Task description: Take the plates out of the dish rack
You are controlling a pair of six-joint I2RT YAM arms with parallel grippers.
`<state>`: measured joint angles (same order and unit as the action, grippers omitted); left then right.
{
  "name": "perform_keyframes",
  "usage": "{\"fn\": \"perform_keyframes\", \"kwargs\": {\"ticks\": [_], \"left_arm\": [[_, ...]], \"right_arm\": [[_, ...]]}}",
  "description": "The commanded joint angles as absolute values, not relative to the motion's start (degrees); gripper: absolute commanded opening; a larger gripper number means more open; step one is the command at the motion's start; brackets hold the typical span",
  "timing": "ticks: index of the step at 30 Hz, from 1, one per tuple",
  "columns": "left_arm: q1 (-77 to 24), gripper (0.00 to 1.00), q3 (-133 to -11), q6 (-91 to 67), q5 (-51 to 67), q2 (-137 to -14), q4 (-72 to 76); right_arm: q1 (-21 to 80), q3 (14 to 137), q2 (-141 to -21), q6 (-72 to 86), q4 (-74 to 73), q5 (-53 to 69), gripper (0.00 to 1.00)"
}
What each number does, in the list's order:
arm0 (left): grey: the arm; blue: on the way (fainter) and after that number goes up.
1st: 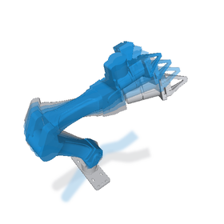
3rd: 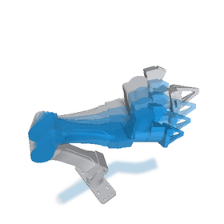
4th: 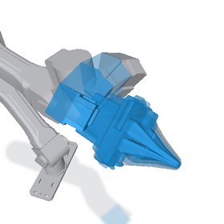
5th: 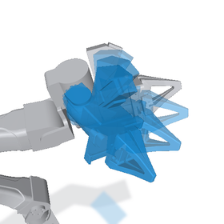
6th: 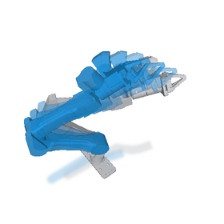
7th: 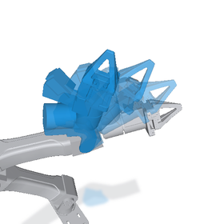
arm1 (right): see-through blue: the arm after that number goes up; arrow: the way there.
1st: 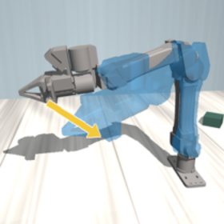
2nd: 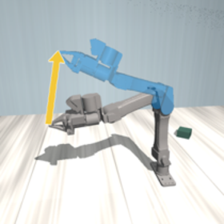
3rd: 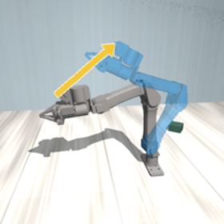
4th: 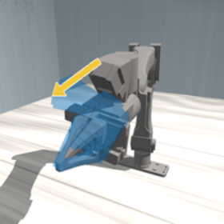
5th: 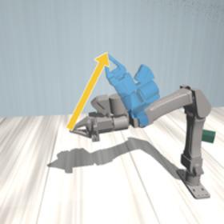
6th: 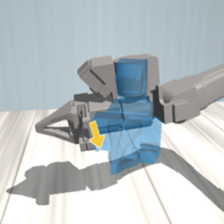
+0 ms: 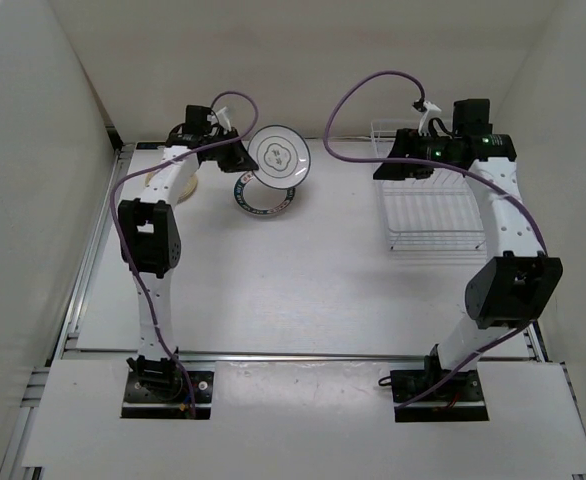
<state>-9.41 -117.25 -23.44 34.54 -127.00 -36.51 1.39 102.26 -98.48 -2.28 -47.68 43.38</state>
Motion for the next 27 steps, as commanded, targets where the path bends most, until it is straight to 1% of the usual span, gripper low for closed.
{"fn": "perform_keyframes", "kwargs": {"ticks": [1, 7, 15, 19, 27], "left_arm": [[-5.9, 0.10, -118.8, -28.0, 37.2, -127.3, -32.8], [-1.1, 0.10, -114.1, -29.9, 47.4, -129.7, -29.2], [-0.5, 0.10, -107.1, -35.0, 59.8, -131.4, -24.1], [-0.5, 0.10, -104.9, -36.2, 61.1, -132.0, -23.6], [-0.5, 0.10, -102.6, -37.0, 58.1, -133.1, -23.6]], "right_arm": [[1.9, 100.0, -94.4, -5.8, -49.8, 41.1, 0.77], [1.9, 96.1, -91.3, -6.3, -50.9, 41.1, 0.77], [1.9, 95.2, -90.7, -6.9, -52.0, 40.5, 0.77], [1.9, 95.2, -90.7, -7.4, -52.0, 39.9, 0.77], [1.9, 95.2, -90.2, -7.9, -52.0, 39.4, 0.77]]}}
